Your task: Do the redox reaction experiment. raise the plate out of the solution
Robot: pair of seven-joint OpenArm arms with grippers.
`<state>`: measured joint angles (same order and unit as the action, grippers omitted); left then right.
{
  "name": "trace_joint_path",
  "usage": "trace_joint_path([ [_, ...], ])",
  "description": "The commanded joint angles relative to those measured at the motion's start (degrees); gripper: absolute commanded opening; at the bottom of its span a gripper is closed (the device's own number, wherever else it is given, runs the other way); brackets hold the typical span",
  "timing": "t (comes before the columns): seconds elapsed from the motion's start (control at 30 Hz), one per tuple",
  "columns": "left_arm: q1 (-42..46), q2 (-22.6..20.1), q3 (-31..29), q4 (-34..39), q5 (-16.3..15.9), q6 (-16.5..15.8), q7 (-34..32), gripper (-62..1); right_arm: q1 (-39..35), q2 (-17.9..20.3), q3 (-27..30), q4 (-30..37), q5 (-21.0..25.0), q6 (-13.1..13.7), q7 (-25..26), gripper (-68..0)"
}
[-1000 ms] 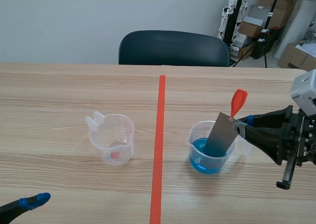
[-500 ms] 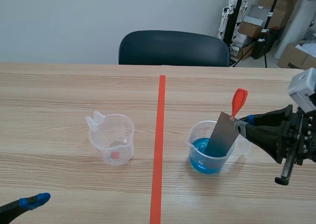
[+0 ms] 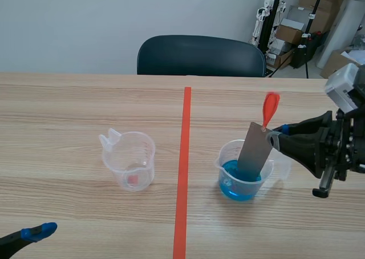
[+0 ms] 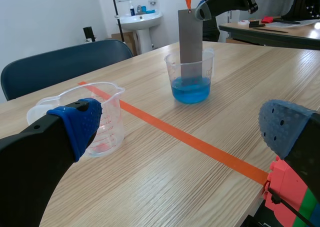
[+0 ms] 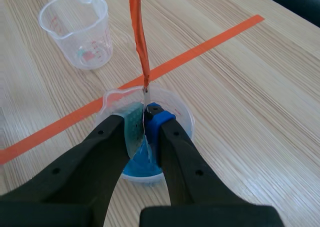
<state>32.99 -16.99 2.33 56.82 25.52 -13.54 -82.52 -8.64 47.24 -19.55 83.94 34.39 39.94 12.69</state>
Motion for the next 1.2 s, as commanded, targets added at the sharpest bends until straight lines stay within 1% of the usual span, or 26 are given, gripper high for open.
trace_joint_path([
  [0.0, 0.2, 0.0, -0.2, 0.3, -0.4, -0.1, -0.8, 1.4, 1.0, 1.5, 1.0, 2.1, 1.9, 0.2, -0.2, -66.9],
  [0.13, 0.2, 0.0, -0.2, 0.3, -0.4, -0.1, -0.7, 1.4, 1.0, 2.9, 1.1, 4.2, 4.5, 0.3, -2.8, -66.9],
  [0.23, 0.2, 0.0, -0.2, 0.3, -0.4, -0.1, -0.3, 1.4, 1.0, 4.1, 1.3, 5.3, 6.8, 0.4, -3.9, -66.9],
  [0.4, 0.0, -0.2, -0.2, 0.3, -0.5, -0.1, -0.1, 1.4, 1.0, 7.1, 1.9, 7.3, 11.2, 0.4, -5.9, -66.9],
  [0.47, 0.0, -1.1, -0.2, 0.3, -1.6, -0.2, -0.2, 1.4, 1.0, 8.4, 2.0, 8.0, 12.9, 0.4, -6.8, -66.9],
  [0.53, 0.3, -2.8, -0.2, 0.3, -3.2, -1.2, -0.6, 1.4, 1.0, 9.8, 2.0, 8.7, 14.8, 0.4, -7.5, -66.9],
  [0.63, 1.1, -6.9, -0.2, 0.3, -6.6, -2.7, -2.1, 1.4, 1.0, 11.5, 2.0, 9.6, 16.8, 0.4, -7.7, -66.9],
  [0.67, 1.5, -8.7, -0.1, 0.3, -7.9, -2.7, -2.3, 0.2, 1.0, 12.0, 2.1, 9.8, 17.3, 0.4, -7.8, -66.9],
  [0.73, 2.6, -12.7, 0.3, 0.4, -9.9, -2.7, -2.3, -12.5, 1.0, 13.0, 2.3, 10.5, 18.3, 0.4, -8.3, -66.9],
  [0.8, 3.9, -17.0, 0.4, 0.6, -10.4, -2.7, -2.4, -24.4, 1.0, 13.8, 2.6, 11.1, 19.3, 0.4, -8.7, -66.9],
  [0.9, 6.6, -24.1, 0.4, 1.5, -12.4, -2.6, -2.3, -35.9, 1.0, 15.3, 3.2, 12.2, 20.7, 0.4, -9.0, -66.9],
  [0.93, 7.4, -26.5, 0.4, 1.9, -13.8, -2.6, -2.2, -40.9, 1.0, 15.7, 3.5, 12.5, 21.4, 0.4, -9.1, -66.9],
  [0.97, 8.3, -28.8, 0.4, 2.4, -15.8, -2.6, -1.9, -45.6, 1.0, 16.0, 3.7, 12.8, 21.9, 0.4, -9.4, -66.9],
  [1.0, 9.1, -31.0, 0.4, 3.0, -18.3, -2.6, -1.8, -49.3, 1.0, 16.4, 4.0, 13.0, 22.3, 0.4, -9.4, -66.9],
  [1.07, 10.1, -35.1, 0.3, 4.0, -22.8, -2.6, -1.5, -54.6, 1.0, 17.2, 4.7, 13.7, 22.9, 0.4, -10.0, -66.9],
  [1.13, 10.7, -39.0, 0.1, 5.0, -25.8, -2.6, -1.2, -58.0, 1.0, 17.9, 5.5, 14.6, 23.1, 0.4, -10.6, -66.9],
  [1.17, 10.7, -40.8, 0.0, 5.6, -27.1, -2.6, -0.8, -58.4, 1.0, 18.2, 5.7, 15.0, 23.5, 0.4, -10.9, -66.9],
])
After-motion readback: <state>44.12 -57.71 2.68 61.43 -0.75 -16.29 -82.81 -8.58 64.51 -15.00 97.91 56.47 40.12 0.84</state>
